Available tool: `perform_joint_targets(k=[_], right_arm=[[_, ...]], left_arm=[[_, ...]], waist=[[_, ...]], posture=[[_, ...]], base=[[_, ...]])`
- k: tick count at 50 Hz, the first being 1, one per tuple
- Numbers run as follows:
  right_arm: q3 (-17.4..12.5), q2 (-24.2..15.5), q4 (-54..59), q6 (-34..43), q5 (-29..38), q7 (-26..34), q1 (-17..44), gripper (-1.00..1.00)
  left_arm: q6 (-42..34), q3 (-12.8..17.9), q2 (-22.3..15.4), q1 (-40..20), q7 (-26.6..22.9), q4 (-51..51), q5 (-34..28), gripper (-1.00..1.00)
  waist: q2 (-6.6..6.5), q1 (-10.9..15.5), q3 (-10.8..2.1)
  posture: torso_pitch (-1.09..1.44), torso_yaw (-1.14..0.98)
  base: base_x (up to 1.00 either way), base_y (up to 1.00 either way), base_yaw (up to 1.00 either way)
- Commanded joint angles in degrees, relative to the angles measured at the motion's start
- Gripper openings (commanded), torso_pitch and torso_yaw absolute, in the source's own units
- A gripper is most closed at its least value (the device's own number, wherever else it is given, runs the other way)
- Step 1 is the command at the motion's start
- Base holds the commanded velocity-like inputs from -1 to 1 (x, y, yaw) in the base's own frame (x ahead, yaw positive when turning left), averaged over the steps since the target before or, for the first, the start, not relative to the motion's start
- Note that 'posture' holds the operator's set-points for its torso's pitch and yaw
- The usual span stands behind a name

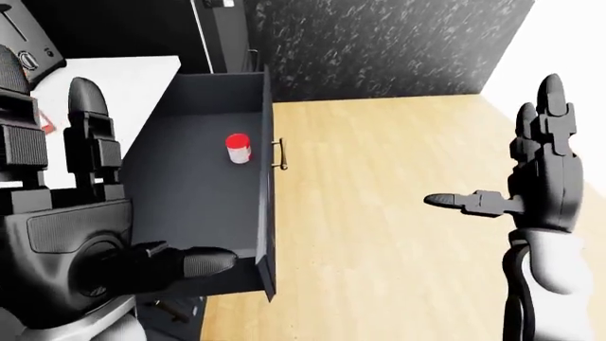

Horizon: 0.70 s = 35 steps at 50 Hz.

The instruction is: Close the right drawer.

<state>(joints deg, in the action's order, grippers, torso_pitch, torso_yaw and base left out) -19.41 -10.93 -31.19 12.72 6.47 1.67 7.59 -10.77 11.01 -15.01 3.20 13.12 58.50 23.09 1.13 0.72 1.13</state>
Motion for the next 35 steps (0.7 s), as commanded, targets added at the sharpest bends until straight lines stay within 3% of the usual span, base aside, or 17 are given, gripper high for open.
perform_joint_targets(k=[1, 3, 6, 13, 23, 35], right_arm=[[-0.4, -0.7, -2.2, -1.1, 0.0, -0.2, 1.2, 1.0], [-0.2, -0.6, -1.7, -1.4, 0.1, -0.1, 1.1, 1.0], [-0.5, -0.8, -1.8, -1.4, -0.3, 0.2, 1.1, 1.0], [-0.1, -0.7, -1.5, -1.2, -0.3, 0.3, 1.3, 1.0], [0.1, -0.6, -1.2, -0.9, -0.6, 0.5, 1.3, 1.0], [0.3, -0.5, 0.0, -2.1, -0.7, 0.6, 1.0, 1.0]], left_arm=[[-2.3, -0.7, -0.4, -3.7, 0.4, 1.5, -1.5, 1.0], [-5.9, -2.6, -0.2, -8.7, 1.1, 1.5, -2.6, 1.0], [-8.0, -7.0, 2.4, -11.4, -0.4, 1.5, -6.9, 1.0], [-13.3, -10.9, 10.0, -15.6, -6.2, 1.5, -14.0, 1.0], [-7.3, -24.9, 16.9, -8.5, -12.0, -2.5, -24.7, 1.0], [-2.3, -32.5, 16.7, -2.5, -12.6, -5.1, -28.3, 1.0]], waist=[[0.01, 0.0, -0.85], [-0.08, -0.1, -0.98], [-0.06, -0.1, -1.16], [0.17, -0.2, -1.44], [1.04, -0.1, -1.28], [1.5, -0.1, -0.63]], posture=[[0.0, 0.0], [0.0, 0.0], [0.0, 0.0], [0.0, 0.0], [0.0, 0.0], [0.0, 0.0]], base=[[0.0, 0.0, 0.0], [0.0, 0.0, 0.0], [0.0, 0.0, 0.0], [0.0, 0.0, 0.0], [0.0, 0.0, 0.0], [0.0, 0.0, 0.0]])
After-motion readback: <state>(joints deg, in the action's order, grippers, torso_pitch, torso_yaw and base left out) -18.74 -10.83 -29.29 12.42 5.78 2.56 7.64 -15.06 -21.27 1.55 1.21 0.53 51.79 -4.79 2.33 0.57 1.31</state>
